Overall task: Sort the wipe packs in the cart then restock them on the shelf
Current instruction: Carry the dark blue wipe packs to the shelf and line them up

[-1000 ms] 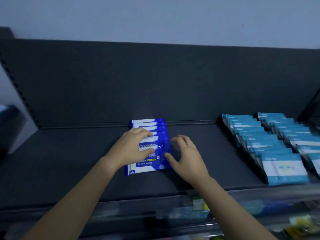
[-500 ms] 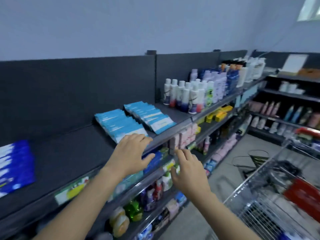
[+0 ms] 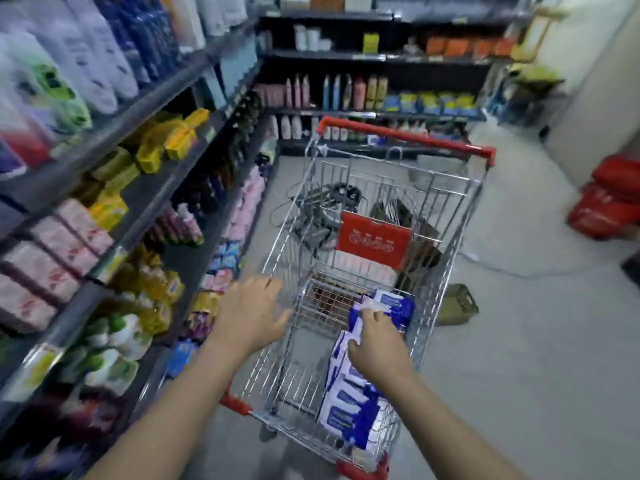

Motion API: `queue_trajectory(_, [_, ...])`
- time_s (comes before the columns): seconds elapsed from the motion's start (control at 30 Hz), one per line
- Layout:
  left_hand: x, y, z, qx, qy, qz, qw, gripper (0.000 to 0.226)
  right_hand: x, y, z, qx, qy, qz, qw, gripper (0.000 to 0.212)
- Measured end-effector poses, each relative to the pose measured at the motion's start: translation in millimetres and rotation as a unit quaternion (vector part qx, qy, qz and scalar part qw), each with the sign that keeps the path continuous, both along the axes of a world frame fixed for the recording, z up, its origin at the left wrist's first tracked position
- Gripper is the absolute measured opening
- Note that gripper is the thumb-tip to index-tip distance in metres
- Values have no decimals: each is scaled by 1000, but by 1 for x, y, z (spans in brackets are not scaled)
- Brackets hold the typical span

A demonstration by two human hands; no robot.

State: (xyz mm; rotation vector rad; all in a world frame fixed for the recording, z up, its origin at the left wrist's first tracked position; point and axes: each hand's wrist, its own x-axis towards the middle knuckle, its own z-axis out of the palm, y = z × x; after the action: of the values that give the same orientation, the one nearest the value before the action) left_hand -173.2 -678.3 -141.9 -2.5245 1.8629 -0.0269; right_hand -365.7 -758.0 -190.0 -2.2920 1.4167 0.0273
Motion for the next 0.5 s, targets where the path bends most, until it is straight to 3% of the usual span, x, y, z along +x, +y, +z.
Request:
queue_trajectory(0.27, [-1, -151, -200, 126, 90, -117, 981, 42, 3, -83, -178, 141, 35, -191, 971, 38])
queue_trajectory(0.5, [-23, -212, -353, 207, 235, -216, 925, 29, 8, -109, -296, 203, 51, -298, 931, 33])
